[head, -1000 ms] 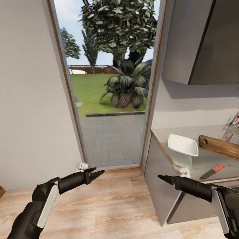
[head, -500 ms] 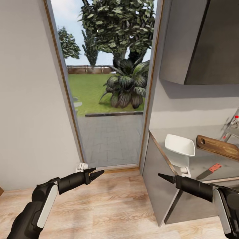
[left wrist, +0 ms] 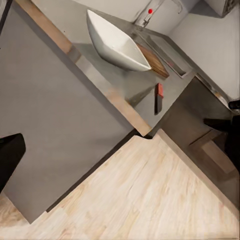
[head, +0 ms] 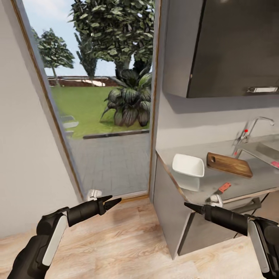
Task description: In the kitchen, take the Vidalia onion out of the sink, dice it on the chopping board with the paring knife, put the diced onion into the bowl on the countertop, then place both the paring knife and the chopping board into the sink.
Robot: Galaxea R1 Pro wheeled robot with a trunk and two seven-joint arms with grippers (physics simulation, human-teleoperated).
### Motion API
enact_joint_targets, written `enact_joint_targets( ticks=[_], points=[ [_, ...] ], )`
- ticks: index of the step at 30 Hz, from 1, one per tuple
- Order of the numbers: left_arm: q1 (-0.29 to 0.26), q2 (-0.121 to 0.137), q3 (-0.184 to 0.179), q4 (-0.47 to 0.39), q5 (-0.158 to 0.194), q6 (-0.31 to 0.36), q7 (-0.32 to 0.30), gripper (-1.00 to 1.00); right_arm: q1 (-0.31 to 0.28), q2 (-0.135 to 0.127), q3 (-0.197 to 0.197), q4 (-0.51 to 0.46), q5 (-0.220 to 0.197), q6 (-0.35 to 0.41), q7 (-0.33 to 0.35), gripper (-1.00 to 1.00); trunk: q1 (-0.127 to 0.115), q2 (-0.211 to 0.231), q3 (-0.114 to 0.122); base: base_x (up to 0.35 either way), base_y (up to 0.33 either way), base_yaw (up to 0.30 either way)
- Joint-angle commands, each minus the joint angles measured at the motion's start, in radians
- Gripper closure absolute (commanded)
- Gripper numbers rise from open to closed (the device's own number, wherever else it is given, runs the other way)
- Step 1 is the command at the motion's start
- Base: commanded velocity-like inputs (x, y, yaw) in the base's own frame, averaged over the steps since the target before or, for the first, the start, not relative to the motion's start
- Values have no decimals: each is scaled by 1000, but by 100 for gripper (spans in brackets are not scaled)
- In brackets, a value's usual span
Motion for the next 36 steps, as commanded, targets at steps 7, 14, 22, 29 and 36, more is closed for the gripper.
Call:
enact_joint_targets(
  ticks=[7, 14, 22, 29, 36],
  points=[
    [-1, -3, -1, 1, -4, 2, 4, -100, -1, 0, -1, 1, -2, 7, 3, -100, 1, -2, -2, 128, -274, -267],
    [-1, -3, 0, 6, 0, 2, 6, -100, -1, -1, -3, 1, -3, 6, 4, -100, 1, -2, -2, 27, -45, -39],
    [-1, 1, 2, 8, 3, 8, 3, -100, -1, 1, 2, 2, -1, 3, 2, -100, 1, -2, -2, 2, -3, -2],
    [-1, 0, 2, 8, 5, 10, 2, -100, -1, 1, 4, 1, -1, 0, 1, -100, 1, -2, -2, 0, 0, 0],
    [-1, 1, 3, 8, 5, 11, 2, -100, -1, 1, 2, 1, -2, -8, 5, -100, 1, -2, -2, 0, 0, 70]
  ],
)
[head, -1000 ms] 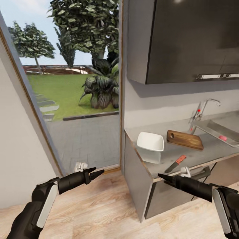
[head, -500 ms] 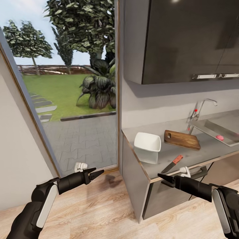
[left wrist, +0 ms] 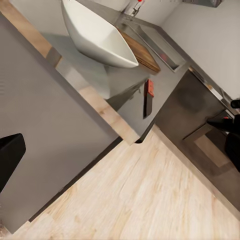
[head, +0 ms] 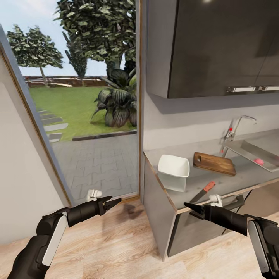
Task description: In the kitchen, take the Vidalia onion out of the sink, dice it on the chopping board with the paring knife, put the diced onion into the bowl on the countertop, then place both the paring knife and the chopping board into the sink.
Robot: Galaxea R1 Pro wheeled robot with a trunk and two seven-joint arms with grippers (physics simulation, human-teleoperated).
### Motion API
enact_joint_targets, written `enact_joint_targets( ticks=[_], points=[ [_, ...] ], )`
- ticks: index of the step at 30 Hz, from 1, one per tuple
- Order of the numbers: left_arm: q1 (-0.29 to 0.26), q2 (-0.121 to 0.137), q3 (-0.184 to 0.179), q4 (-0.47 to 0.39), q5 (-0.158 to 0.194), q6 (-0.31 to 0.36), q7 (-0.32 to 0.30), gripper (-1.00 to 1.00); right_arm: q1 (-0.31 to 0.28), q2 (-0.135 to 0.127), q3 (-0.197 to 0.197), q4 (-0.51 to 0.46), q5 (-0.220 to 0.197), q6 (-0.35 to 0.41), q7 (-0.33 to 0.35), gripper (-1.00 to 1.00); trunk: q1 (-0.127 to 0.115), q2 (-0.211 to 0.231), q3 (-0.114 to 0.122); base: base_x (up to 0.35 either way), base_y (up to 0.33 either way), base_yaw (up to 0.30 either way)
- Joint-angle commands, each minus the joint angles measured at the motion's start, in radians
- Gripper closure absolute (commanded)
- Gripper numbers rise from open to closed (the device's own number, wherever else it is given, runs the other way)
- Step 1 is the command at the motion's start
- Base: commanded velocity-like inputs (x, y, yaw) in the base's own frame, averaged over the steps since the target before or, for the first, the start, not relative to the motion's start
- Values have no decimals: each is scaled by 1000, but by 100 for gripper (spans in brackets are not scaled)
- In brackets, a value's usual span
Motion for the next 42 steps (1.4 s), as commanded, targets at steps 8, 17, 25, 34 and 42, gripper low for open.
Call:
enact_joint_targets(
  ticks=[8, 17, 25, 34, 42],
  points=[
    [-1, 0, 1, 0, 3, 6, -3, -100, -1, 0, 0, 1, -1, 4, 3, -100, 0, -2, -2, 0, 0, 122],
    [-1, 0, 1, 0, 5, 6, -4, -100, -1, 0, 1, 1, -2, 5, 4, -100, 0, -2, -2, 0, 0, 6],
    [-1, 2, 29, 0, 6, 8, -5, -100, -1, 0, 1, 1, -2, 4, 3, -100, 0, -2, -2, 0, 0, 0],
    [-1, 2, 46, 0, 6, 9, -6, -100, -1, 0, 2, 1, -3, 2, 0, -100, 0, -2, -2, 0, 0, 0],
    [-1, 2, 46, 0, 6, 9, -6, -100, -1, 0, 2, 1, -3, 3, 0, -100, 0, -2, -2, 0, 0, 0]
  ],
)
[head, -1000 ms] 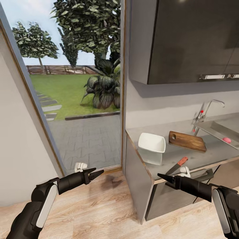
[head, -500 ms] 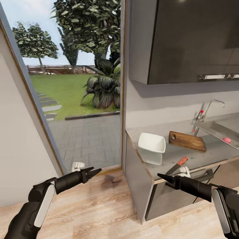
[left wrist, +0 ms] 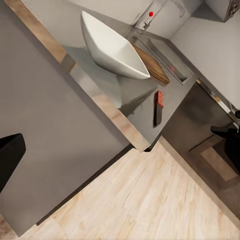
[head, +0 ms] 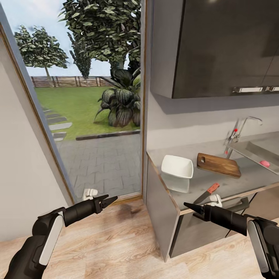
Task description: In the kitchen, take the Vidalia onion out of the sink, dice it on the chopping board with the paring knife, put the diced onion into the bowl on the countertop, then place both the paring knife and the chopping board into the sink.
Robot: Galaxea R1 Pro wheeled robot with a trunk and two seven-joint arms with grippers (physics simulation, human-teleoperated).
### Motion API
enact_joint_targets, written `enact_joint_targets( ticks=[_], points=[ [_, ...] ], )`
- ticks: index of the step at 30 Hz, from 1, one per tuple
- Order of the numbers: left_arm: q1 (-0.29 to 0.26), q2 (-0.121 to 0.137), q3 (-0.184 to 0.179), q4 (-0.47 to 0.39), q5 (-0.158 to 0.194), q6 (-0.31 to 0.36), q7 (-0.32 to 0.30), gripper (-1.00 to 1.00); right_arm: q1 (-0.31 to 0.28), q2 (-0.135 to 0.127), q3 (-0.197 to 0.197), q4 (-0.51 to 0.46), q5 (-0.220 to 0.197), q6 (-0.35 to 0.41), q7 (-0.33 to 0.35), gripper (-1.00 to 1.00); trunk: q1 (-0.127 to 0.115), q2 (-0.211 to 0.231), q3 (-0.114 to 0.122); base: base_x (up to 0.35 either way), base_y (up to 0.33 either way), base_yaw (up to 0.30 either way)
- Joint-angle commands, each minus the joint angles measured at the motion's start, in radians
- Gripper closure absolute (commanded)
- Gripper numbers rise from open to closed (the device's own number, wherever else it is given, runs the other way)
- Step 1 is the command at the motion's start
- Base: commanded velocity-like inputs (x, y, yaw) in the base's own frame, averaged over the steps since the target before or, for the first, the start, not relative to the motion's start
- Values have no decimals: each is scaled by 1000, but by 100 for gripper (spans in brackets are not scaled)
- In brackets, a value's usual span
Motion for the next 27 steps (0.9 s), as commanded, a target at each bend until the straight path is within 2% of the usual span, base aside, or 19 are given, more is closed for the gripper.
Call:
enact_joint_targets(
  ticks=[1, 27],
  points=[
    [-1, 0, 0, 0, 3, 6, -1, -100, -1, 0, -1, 0, 0, 5, 3, -100, 0, -2, -2, 0, 0, 0],
    [-1, 0, 1, 0, 3, 6, -1, -100, -1, 1, 1, 0, 0, 5, 6, -100, 0, -2, -2, 0, 0, 0]
  ],
)
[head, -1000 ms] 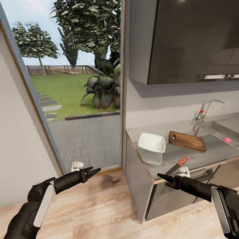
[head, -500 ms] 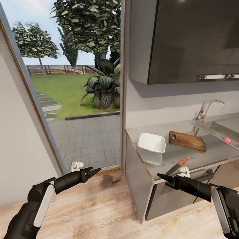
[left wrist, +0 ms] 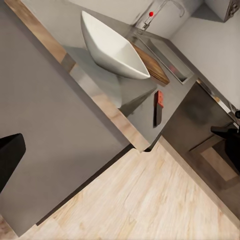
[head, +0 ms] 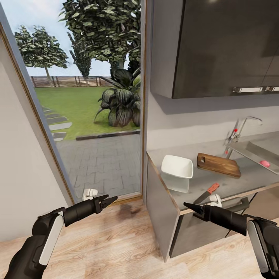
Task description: In the kitchen, take the Vidalia onion out of the sink, dice it on the chopping board with the paring knife, put the diced onion into the bowl on the countertop, then place both the paring knife and the chopping board into the sink.
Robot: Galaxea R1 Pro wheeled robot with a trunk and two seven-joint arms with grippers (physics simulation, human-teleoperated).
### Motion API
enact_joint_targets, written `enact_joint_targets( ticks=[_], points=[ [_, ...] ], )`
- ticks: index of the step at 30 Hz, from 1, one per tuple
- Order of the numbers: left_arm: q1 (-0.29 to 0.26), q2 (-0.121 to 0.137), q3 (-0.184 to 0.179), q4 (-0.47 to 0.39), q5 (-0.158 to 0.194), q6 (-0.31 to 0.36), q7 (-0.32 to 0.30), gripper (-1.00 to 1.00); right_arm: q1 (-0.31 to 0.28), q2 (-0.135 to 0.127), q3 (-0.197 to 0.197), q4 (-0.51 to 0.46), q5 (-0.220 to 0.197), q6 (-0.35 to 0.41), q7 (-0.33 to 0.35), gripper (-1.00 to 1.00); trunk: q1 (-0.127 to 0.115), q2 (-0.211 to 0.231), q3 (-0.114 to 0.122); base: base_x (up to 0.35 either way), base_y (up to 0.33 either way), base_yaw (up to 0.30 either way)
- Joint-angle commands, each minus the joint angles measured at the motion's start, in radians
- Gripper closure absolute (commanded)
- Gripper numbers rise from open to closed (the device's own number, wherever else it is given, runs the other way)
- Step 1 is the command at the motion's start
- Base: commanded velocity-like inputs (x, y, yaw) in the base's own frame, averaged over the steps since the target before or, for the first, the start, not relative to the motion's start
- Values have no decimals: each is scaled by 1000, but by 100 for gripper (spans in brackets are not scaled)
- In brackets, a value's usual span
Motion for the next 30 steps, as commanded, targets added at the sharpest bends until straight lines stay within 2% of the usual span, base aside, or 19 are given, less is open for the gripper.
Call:
enact_joint_targets(
  ticks=[1, 15, 30],
  points=[
    [-1, 0, 1, 0, 3, 6, -1, -100, -1, 0, -1, 0, 0, 5, 3, -100, 0, -2, -2, 0, 0, 0],
    [-1, -3, -1, 0, 5, 5, 0, -100, -1, -1, -2, 0, 12, 3, -3, -100, 0, -2, -2, 13, -5, 0],
    [-1, -5, -2, 0, 0, 3, 0, -100, -1, 0, -1, 0, 7, 7, -3, -100, 0, -2, -2, 234, -188, 32]
  ],
)
